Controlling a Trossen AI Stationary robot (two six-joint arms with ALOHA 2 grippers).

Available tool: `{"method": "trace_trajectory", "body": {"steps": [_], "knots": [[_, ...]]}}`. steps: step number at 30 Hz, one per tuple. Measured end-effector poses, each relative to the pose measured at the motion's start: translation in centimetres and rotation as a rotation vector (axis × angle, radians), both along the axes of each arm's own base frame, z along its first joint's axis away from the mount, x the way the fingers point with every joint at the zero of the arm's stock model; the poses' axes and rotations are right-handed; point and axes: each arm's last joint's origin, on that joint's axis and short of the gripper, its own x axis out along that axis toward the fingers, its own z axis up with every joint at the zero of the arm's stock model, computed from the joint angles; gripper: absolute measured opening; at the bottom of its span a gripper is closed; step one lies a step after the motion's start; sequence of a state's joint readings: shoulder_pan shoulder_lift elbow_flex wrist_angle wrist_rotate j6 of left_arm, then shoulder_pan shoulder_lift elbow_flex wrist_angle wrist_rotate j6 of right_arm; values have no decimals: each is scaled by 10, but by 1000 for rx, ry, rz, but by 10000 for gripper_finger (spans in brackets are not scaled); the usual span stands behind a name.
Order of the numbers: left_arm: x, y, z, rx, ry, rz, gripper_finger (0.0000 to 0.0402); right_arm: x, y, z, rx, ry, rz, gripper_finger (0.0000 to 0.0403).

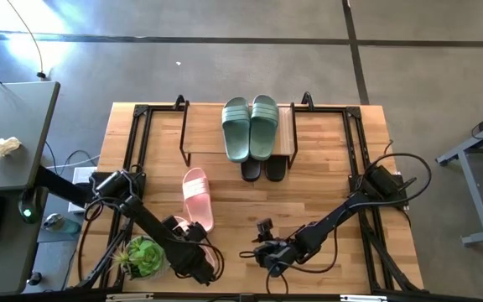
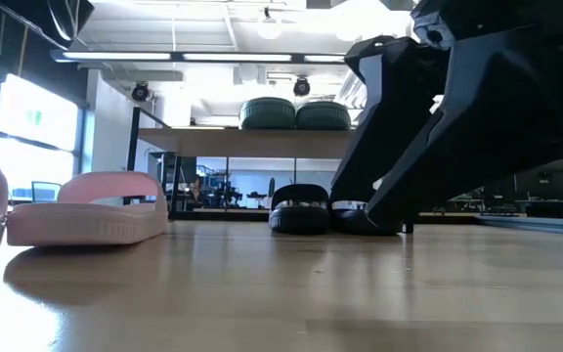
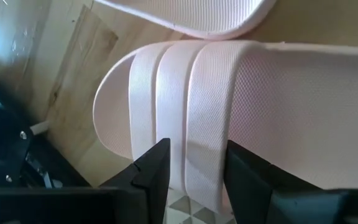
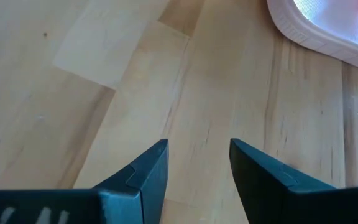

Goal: Pick and place slides into the shelf
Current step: Adjust the pink slippers

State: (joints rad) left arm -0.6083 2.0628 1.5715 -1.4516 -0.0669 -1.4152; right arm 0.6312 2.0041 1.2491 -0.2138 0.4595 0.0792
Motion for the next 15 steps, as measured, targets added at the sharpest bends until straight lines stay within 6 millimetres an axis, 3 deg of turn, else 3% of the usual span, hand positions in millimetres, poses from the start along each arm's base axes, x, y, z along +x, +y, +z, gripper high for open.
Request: {"method": "trace_trajectory", "body": {"steps": [10, 15], "knots": [[0, 1, 1, 35, -10, -9, 126, 0, 0, 0, 7, -1, -8, 162], [-5, 4, -4, 54, 28, -5, 103, 0, 0, 0, 4, -4, -11, 162]]}}
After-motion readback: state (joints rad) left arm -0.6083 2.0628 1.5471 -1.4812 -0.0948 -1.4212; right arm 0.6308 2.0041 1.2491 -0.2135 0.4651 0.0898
